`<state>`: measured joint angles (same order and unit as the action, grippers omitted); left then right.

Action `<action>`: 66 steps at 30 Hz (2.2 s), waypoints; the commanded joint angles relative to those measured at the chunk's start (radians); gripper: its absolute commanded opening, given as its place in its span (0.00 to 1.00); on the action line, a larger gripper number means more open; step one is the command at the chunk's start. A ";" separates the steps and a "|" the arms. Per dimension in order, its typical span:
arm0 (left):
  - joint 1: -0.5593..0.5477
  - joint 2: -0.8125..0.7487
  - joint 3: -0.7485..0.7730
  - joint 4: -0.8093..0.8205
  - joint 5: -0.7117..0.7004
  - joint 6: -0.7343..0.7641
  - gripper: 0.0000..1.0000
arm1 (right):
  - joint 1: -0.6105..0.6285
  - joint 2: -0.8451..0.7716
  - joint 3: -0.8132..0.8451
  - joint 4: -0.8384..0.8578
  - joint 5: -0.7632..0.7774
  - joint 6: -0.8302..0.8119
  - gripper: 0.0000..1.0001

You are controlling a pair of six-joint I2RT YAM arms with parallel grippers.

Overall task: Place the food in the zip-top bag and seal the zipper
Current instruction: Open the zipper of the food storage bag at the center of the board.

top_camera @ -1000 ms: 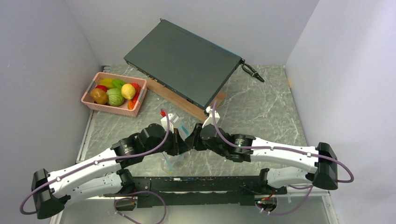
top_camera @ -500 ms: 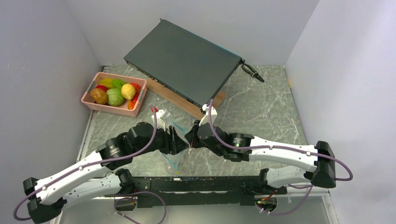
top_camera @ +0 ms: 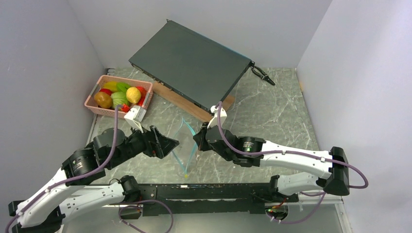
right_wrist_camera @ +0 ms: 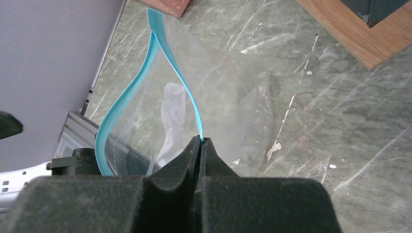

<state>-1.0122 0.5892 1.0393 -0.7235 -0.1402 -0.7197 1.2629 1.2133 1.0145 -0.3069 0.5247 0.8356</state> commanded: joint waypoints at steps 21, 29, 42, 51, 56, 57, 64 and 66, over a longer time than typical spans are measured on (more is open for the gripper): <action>-0.005 0.216 -0.027 -0.187 -0.279 0.013 0.00 | 0.003 0.125 0.269 -0.258 0.001 -0.062 0.29; -0.005 0.169 -0.080 -0.120 -0.277 -0.055 0.00 | 0.012 0.308 0.507 -0.545 -0.013 0.078 0.59; -0.005 0.227 -0.047 -0.186 -0.321 -0.156 0.00 | 0.136 0.466 0.702 -0.835 0.273 0.261 0.45; -0.003 0.173 -0.075 -0.235 -0.347 -0.116 0.00 | 0.134 0.264 0.475 -0.640 0.298 0.130 0.00; 0.000 0.102 -0.134 -0.171 -0.278 -0.092 0.00 | 0.118 0.079 0.261 -0.289 0.135 -0.061 0.00; 0.001 0.089 -0.146 -0.147 -0.257 -0.093 0.00 | 0.108 0.058 0.228 -0.253 0.097 -0.070 0.00; 0.006 0.100 -0.212 0.052 -0.088 -0.119 0.08 | 0.100 0.050 0.272 -0.359 0.050 -0.045 0.00; 0.006 0.129 -0.224 0.119 -0.032 -0.129 0.11 | 0.099 0.033 0.276 -0.421 0.060 -0.018 0.00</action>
<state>-1.0092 0.6769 0.8337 -0.7887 -0.3069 -0.8333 1.3621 1.2648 1.2461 -0.6659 0.6006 0.8101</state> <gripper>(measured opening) 0.083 0.010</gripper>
